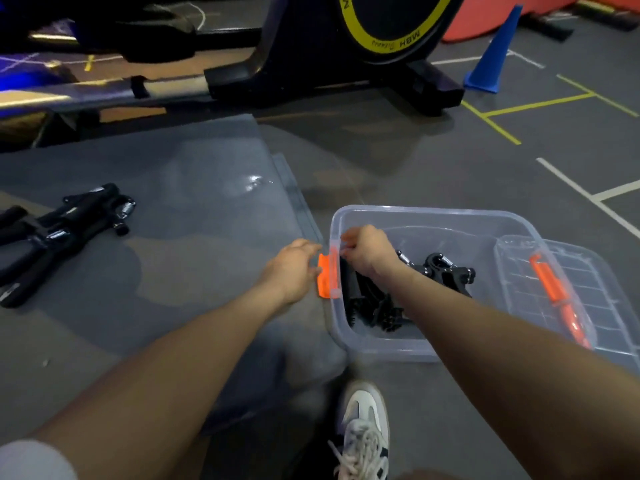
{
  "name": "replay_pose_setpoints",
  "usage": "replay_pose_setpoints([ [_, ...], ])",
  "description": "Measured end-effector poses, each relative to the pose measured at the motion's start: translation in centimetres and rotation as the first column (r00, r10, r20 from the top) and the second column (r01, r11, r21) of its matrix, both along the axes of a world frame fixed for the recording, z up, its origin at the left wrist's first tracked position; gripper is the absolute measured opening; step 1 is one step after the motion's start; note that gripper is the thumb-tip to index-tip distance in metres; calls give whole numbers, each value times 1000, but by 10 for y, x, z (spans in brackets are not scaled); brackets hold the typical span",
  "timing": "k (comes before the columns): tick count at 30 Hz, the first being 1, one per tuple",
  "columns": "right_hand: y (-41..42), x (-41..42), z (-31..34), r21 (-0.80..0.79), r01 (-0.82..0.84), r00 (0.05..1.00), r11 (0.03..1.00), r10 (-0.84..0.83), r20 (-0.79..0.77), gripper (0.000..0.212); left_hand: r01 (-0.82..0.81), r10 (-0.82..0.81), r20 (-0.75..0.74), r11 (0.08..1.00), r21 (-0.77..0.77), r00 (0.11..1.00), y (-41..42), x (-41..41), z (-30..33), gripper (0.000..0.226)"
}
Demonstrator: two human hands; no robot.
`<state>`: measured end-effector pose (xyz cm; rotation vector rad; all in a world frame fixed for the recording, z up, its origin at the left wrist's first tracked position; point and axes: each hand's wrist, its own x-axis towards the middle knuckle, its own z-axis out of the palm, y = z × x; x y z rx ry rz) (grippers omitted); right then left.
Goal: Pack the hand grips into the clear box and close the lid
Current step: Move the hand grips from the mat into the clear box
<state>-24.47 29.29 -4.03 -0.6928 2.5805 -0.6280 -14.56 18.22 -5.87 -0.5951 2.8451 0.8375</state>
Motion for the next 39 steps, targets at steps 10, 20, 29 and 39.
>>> replay_pose_setpoints([
  [10,-146,69,65,-13,-280,960,960,279,-25,43,-337,335,-40,939,-72,941,-127,106,55,42],
  [20,-330,162,20,-37,-462,885,886,463,33,37,-617,624,-5,772,-148,782,-274,217,25,46],
  [29,-380,170,-30,-31,-437,893,899,437,109,39,-688,707,62,702,-183,704,-335,221,-27,66],
  [39,-362,154,-36,-3,-396,912,918,394,110,38,-713,740,135,671,-202,658,-341,230,-33,74],
])
